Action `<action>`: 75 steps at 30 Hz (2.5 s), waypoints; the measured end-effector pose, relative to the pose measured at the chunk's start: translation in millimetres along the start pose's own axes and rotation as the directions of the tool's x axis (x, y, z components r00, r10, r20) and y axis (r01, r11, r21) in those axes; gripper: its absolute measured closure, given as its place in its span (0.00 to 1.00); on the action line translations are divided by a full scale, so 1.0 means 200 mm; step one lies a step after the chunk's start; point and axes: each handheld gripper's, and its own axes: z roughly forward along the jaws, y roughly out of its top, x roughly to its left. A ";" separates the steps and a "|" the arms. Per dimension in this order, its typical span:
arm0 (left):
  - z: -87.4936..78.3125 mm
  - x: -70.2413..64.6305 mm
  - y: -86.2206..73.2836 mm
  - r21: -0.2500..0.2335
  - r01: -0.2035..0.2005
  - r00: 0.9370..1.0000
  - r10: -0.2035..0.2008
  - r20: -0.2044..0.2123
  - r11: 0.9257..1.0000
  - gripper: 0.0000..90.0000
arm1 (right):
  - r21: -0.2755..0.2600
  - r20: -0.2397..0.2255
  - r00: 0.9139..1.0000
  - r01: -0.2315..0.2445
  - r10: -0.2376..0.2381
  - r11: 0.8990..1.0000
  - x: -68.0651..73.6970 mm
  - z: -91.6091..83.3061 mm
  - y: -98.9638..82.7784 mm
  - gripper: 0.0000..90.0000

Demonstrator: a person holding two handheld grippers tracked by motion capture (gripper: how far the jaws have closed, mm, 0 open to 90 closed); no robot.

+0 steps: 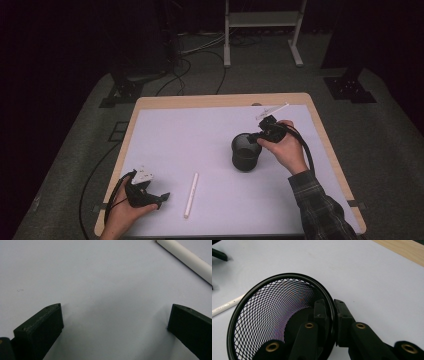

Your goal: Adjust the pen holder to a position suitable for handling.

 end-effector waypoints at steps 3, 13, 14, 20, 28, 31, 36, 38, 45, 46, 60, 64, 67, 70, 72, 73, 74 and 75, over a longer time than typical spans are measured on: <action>0.00 0.00 0.00 0.001 -0.002 1.000 0.002 0.000 1.000 0.00 | -0.001 -0.011 1.000 0.009 -0.009 1.000 0.02 -0.02 -0.02 0.90; 0.00 0.00 0.00 0.003 0.000 1.000 0.000 0.000 1.000 0.00 | 0.004 -0.047 0.999 0.022 -0.022 1.000 0.07 -0.03 -0.08 0.90; 0.00 0.00 0.00 0.003 0.000 1.000 0.000 0.001 1.000 0.00 | 0.006 -0.051 0.998 0.021 -0.021 1.000 0.07 -0.04 -0.09 0.90; 0.00 0.00 0.00 0.003 0.000 1.000 0.000 0.001 1.000 0.00 | 0.012 -0.073 0.997 0.033 -0.032 0.999 0.11 -0.03 -0.11 0.90; 0.00 0.00 0.00 -0.002 0.008 1.000 -0.008 0.002 1.000 0.00 | 0.025 -0.108 0.992 0.062 -0.059 0.998 0.18 -0.02 -0.13 0.90; 0.00 0.00 0.00 -0.001 0.007 1.000 -0.007 0.002 1.000 0.00 | 0.024 -0.119 0.991 0.067 -0.064 0.997 0.20 -0.01 -0.12 0.90; 0.00 0.00 0.00 -0.002 0.005 1.000 -0.005 0.001 1.000 0.00 | 0.032 -0.141 0.986 0.089 -0.084 0.996 0.25 0.02 -0.11 0.90; 0.00 0.00 0.00 -0.002 0.005 1.000 -0.005 0.001 1.000 0.00 | 0.036 -0.149 0.985 0.098 -0.092 0.995 0.26 0.03 -0.11 0.90; 0.00 0.00 0.00 -0.002 0.005 1.000 -0.005 0.001 1.000 0.00 | 0.046 -0.183 0.977 0.116 -0.106 0.992 0.31 0.07 -0.10 0.90; 0.00 0.00 0.00 -0.001 0.005 1.000 -0.005 0.001 1.000 0.00 | 0.046 -0.183 0.977 0.116 -0.106 0.992 0.31 0.07 -0.10 0.90; 0.00 0.00 0.00 -0.002 0.008 1.000 -0.008 0.003 1.000 0.00 | 0.079 -0.181 0.977 0.125 -0.109 0.989 0.33 0.14 -0.10 0.90; 0.00 0.00 0.00 -0.001 0.005 1.000 -0.005 0.001 1.000 0.00 | 0.077 -0.179 0.978 0.122 -0.107 0.989 0.33 0.14 -0.10 0.90; 0.00 0.00 0.00 -0.002 0.004 1.000 -0.004 0.002 1.000 0.00 | 0.078 -0.157 0.981 0.128 -0.114 0.989 0.32 0.14 -0.11 0.89; 0.00 0.00 0.00 -0.002 0.004 1.000 -0.004 0.002 1.000 0.00 | 0.085 -0.138 0.983 0.134 -0.121 0.987 0.32 0.14 -0.11 0.89; 0.00 0.00 0.00 -0.001 0.004 1.000 -0.004 0.001 1.000 0.00 | 0.084 -0.148 0.981 0.135 -0.122 0.987 0.32 0.14 -0.11 0.89; 0.00 0.00 0.00 -0.001 0.004 1.000 -0.004 0.001 1.000 0.00 | 0.084 -0.154 0.981 0.136 -0.122 0.987 0.33 0.14 -0.11 0.89; 0.00 0.00 0.00 -0.001 0.004 1.000 -0.004 0.001 1.000 0.00 | 0.082 -0.157 0.979 0.142 -0.128 0.986 0.33 0.15 -0.11 0.88; 0.00 0.00 0.00 -0.001 0.004 1.000 -0.004 0.001 1.000 0.00 | 0.082 -0.156 0.979 0.143 -0.129 0.986 0.34 0.15 -0.11 0.87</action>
